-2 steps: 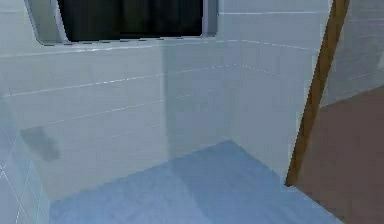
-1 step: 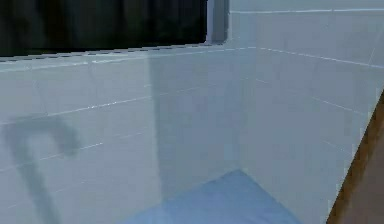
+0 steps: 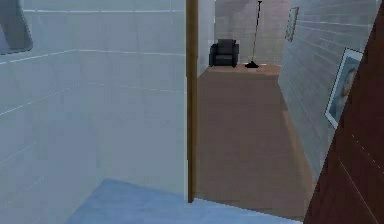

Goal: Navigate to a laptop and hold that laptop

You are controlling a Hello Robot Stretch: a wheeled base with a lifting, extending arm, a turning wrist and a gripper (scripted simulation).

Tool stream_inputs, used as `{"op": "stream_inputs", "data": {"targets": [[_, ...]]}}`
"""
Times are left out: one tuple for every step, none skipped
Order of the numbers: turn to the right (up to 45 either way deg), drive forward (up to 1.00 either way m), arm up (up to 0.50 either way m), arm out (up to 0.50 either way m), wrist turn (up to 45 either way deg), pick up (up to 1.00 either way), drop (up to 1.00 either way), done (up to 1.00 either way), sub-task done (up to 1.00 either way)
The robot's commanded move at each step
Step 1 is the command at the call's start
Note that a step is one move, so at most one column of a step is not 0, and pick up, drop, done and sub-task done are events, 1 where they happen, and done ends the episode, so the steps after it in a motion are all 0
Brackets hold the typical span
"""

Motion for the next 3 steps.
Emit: {"op": "stream_inputs", "data": {"targets": [[27.0,0.00,0.00,0.00,0.0,0.00,0.00,0.00,0.00],[0.0,0.30,0.00,0.00,0.0,0.00,0.00,0.00,0.00],[-6.0,0.00,0.00,0.00,0.0,0.00,0.00,0.00,0.00]]}}
